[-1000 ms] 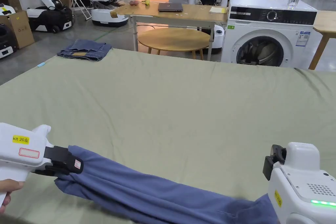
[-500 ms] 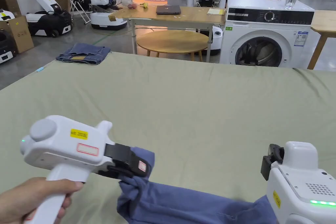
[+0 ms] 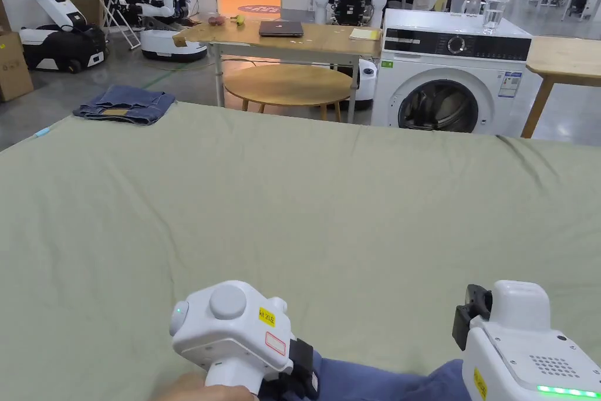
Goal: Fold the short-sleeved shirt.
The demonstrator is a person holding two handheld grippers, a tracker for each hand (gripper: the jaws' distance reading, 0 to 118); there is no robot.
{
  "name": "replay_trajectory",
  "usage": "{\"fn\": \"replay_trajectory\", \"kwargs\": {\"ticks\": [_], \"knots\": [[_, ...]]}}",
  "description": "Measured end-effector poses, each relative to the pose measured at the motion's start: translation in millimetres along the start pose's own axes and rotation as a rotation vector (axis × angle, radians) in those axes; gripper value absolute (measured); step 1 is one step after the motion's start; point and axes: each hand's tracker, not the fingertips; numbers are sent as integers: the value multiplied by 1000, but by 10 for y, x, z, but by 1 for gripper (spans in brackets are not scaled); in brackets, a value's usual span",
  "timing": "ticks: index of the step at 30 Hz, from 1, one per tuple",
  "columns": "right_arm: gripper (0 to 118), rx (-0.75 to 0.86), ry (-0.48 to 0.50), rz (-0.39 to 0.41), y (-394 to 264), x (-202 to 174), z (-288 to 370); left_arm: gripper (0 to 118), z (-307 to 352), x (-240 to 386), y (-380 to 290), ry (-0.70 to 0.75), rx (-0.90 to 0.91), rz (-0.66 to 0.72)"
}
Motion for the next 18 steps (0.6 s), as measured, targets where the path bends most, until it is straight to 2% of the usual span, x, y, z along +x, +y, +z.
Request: {"fn": "replay_trajectory", "kwargs": {"ticks": [5,7,8,9,18], "knots": [[0,-9,-5,-3,-23,13,-13,16,75,74,-4,-17,20,6],[0,-12,-2,-7,-29,12,-17,27,115,112,-9,-29,29,-2],[0,-13,-1,-7,-27,7,-13,38,130,125,-9,-36,29,-10],[0,-14,-1,-5,-27,1,-10,41,148,166,-13,-50,28,-18],[0,-11,4,3,-20,12,40,41,694,237,-42,-148,106,-112]]}}
